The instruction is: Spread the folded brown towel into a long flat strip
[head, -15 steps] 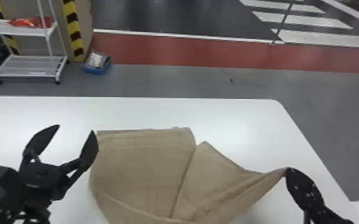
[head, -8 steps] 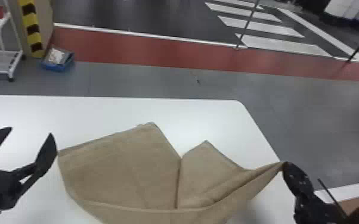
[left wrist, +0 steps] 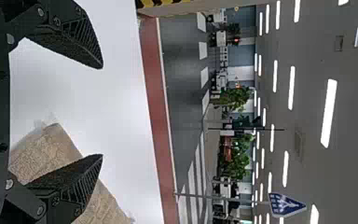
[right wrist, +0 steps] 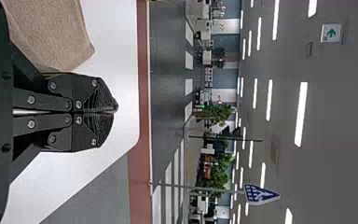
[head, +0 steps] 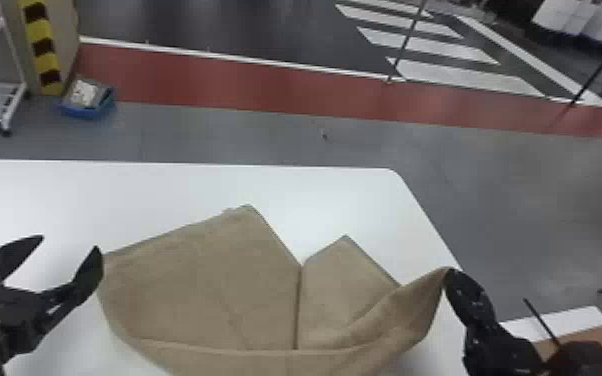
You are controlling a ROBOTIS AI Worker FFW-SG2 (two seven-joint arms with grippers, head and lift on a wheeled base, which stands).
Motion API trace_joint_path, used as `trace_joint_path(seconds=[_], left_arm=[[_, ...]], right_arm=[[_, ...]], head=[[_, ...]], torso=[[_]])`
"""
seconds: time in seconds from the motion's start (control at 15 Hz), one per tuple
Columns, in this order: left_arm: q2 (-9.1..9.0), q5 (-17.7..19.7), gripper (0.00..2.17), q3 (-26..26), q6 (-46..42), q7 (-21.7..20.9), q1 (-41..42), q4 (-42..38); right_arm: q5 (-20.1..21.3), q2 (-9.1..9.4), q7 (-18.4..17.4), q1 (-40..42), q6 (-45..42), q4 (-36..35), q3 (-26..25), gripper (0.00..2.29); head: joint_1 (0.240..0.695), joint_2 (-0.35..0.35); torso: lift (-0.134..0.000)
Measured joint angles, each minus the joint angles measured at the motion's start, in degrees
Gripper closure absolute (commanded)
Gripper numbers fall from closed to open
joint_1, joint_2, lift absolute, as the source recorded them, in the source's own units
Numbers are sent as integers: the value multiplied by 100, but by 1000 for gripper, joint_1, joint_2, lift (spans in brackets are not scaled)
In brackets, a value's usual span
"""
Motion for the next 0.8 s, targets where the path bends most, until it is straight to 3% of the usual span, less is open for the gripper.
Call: trace_joint_path(seconds=[0.8], left_arm=[[-150,132,421,-141,748,-371,-461,566]], right_arm=[[115,11,75,-26,-135,127,138,1183]], head=[[695,-322]], torso=[[-125]])
